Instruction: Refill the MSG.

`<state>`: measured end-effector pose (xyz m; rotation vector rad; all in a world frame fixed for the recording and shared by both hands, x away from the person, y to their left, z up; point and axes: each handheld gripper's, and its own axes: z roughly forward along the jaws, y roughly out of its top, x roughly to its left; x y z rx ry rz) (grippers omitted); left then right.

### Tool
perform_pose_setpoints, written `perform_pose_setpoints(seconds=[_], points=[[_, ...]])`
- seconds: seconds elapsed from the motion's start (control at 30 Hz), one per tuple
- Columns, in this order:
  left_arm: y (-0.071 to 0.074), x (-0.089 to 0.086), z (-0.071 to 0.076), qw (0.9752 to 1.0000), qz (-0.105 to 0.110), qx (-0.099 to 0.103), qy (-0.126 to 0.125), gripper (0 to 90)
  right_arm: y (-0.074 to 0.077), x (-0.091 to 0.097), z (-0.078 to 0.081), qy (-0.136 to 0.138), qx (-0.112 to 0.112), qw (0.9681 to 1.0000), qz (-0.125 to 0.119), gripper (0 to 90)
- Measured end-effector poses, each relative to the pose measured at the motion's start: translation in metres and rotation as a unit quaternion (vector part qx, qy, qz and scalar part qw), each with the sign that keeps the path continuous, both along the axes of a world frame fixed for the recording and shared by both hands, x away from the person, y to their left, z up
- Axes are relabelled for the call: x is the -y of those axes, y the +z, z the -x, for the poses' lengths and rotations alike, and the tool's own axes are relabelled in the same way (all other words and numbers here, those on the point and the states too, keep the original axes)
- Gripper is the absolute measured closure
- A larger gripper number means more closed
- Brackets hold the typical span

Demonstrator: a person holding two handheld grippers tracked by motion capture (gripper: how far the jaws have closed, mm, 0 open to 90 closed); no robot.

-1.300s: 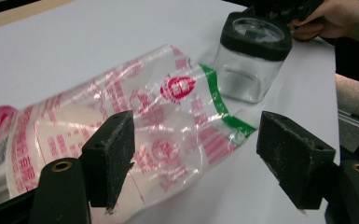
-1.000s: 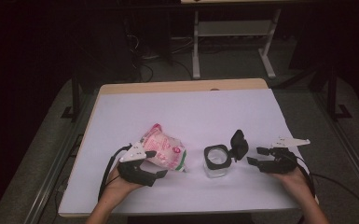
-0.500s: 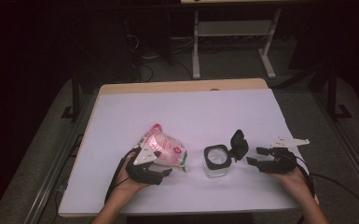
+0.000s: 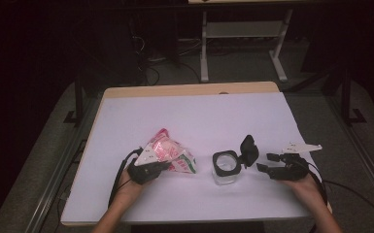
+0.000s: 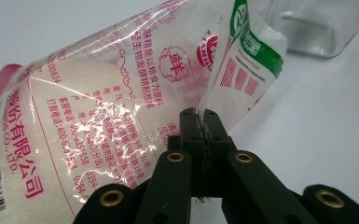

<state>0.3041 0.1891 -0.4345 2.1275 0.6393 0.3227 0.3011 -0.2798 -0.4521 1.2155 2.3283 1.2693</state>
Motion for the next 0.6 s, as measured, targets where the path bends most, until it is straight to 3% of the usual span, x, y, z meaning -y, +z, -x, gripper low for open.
perform_pose_setpoints(seconds=[0.07, 0.27, 0.37, 0.5, 0.6], points=[[0.002, -0.002, -0.001, 1.0, 0.005, 0.001, -0.004, 90.0, 0.0, 0.0, 0.0, 0.0, -0.001, 1.0, -0.001, 34.0], [0.019, -0.013, -0.003, 0.9982, 0.057, 0.018, -0.004, 90.0, -0.001, 0.001, 0.0, -0.003, -0.005, 1.0, -0.002, 34.0], [0.027, -0.018, -0.005, 0.9972, 0.071, 0.021, -0.006, 90.0, -0.001, 0.001, -0.001, -0.002, -0.004, 1.0, -0.002, 34.0], [0.04, -0.027, -0.006, 0.9912, 0.131, 0.023, -0.002, 90.0, -0.001, 0.001, -0.001, -0.002, -0.003, 1.0, -0.002, 34.0], [0.049, -0.034, -0.004, 0.9878, 0.152, 0.034, 0.002, 90.0, -0.001, 0.001, -0.001, -0.003, -0.004, 1.0, -0.003, 34.0]])
